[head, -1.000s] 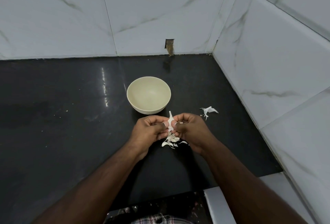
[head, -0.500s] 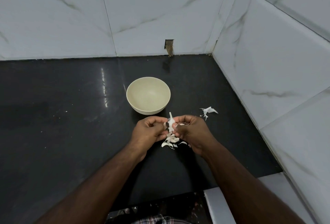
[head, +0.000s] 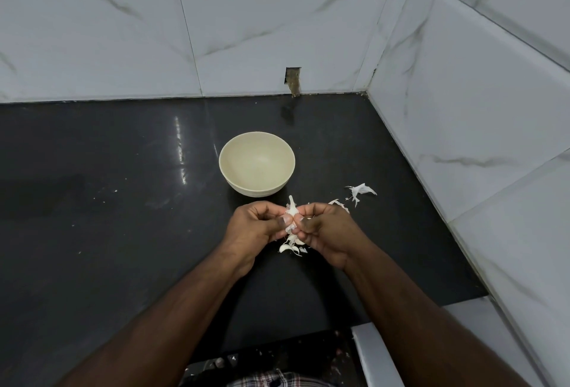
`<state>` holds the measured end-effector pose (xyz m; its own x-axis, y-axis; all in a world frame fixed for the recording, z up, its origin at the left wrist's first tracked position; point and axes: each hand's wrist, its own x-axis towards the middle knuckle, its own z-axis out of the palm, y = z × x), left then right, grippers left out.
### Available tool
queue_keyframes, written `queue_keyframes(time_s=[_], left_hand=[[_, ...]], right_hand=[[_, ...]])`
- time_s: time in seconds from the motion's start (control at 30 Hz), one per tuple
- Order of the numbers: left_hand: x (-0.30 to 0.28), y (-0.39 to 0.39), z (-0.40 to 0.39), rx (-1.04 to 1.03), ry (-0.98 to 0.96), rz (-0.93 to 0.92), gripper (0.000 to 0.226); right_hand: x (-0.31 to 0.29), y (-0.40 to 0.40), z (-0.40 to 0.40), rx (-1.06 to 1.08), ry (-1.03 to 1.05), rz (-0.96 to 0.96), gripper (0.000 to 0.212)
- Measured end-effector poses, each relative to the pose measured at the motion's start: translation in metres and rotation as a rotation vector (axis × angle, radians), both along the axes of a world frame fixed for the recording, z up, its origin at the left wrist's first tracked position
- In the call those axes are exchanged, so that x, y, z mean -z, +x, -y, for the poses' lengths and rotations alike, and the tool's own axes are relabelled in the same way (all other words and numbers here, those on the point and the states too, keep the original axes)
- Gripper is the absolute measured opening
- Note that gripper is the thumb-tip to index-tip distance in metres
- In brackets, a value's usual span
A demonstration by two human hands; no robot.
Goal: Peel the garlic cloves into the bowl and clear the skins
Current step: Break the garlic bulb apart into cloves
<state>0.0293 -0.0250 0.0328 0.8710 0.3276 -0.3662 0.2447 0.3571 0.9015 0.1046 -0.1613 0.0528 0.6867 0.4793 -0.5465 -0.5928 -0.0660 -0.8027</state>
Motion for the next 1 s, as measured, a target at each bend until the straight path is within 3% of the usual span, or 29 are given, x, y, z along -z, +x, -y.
queue_keyframes(time_s=[0.2, 0.47, 0.8, 1.0], left_hand=[[0.0041, -0.0024, 0.0016, -0.017, -0.033, -0.021, 0.011], [0.0061, -0.0008, 0.0006, -0.009, 0.078, -0.024, 0.011], [0.0054, -0.0018, 0.0052, -0.110, -0.057, -0.013, 0.005], [0.0074, 0.0006, 0.0019, -0.096, 0.131, -0.038, 0.013]], right_hand=[[-0.0006, -0.0013, 0.0009, 0.019, 0.017, -0.091, 0.013], [0.0007, -0.0055, -0.0020, 0.022, -0.063, 0.084, 0.011], [-0.0018, -0.0072, -0.0034, 0.120, -0.021, 0.027, 0.002], [-0.0003, -0.0026, -0.0005, 0.056, -0.060, 0.057, 0.017]])
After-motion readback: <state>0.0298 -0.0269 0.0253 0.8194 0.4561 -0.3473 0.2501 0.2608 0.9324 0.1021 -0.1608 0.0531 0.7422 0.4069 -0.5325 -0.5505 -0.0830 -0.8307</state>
